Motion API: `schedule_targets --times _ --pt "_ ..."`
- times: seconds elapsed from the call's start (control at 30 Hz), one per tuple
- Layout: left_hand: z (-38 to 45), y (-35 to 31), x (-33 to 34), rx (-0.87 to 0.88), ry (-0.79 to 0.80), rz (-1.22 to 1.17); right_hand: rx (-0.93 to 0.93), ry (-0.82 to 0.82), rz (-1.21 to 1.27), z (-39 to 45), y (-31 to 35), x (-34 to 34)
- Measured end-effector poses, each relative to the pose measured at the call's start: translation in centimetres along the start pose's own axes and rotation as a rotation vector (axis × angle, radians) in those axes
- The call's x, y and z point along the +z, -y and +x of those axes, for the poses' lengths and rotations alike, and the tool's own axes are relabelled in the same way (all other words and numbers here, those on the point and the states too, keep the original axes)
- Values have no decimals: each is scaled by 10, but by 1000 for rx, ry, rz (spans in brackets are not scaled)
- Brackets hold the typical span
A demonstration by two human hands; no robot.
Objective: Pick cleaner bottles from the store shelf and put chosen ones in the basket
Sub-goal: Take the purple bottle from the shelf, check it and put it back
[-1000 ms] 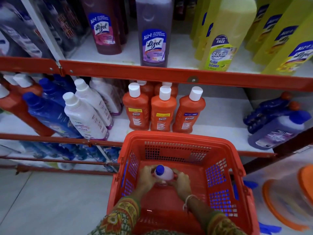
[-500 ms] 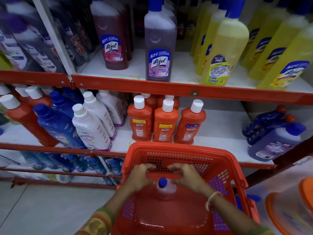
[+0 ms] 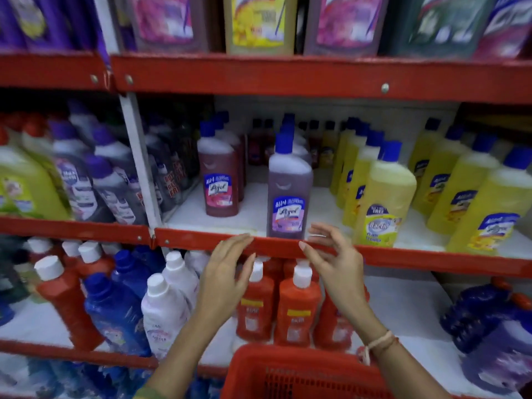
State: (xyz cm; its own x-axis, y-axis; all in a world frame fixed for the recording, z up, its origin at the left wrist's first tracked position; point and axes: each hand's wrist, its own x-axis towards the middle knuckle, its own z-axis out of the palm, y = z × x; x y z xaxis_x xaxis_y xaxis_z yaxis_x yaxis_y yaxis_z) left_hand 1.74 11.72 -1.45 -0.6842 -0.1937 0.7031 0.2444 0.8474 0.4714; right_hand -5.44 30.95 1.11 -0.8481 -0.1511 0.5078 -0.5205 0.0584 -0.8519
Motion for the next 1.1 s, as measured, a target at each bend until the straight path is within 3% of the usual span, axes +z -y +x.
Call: schedule_targets --times 0.17,0.4,0.6,0.77,0.93,1.1 --pt "28 25 11 -12 -16 209 -68 4 -41 39 12 23" --pt "34 49 30 -41 161 325 128 133 -7 92 -2 38" --pt "27 57 33 -2 144 352 152 34 102 95 -2 50" --pt "25 60 34 24 125 345 -182 -268 -384 87 25 65" --pt "26 62 33 61 111 344 -483 -545 -689 73 67 64" --pt "26 59 31 47 110 316 -535 -576 -782 49 81 54"
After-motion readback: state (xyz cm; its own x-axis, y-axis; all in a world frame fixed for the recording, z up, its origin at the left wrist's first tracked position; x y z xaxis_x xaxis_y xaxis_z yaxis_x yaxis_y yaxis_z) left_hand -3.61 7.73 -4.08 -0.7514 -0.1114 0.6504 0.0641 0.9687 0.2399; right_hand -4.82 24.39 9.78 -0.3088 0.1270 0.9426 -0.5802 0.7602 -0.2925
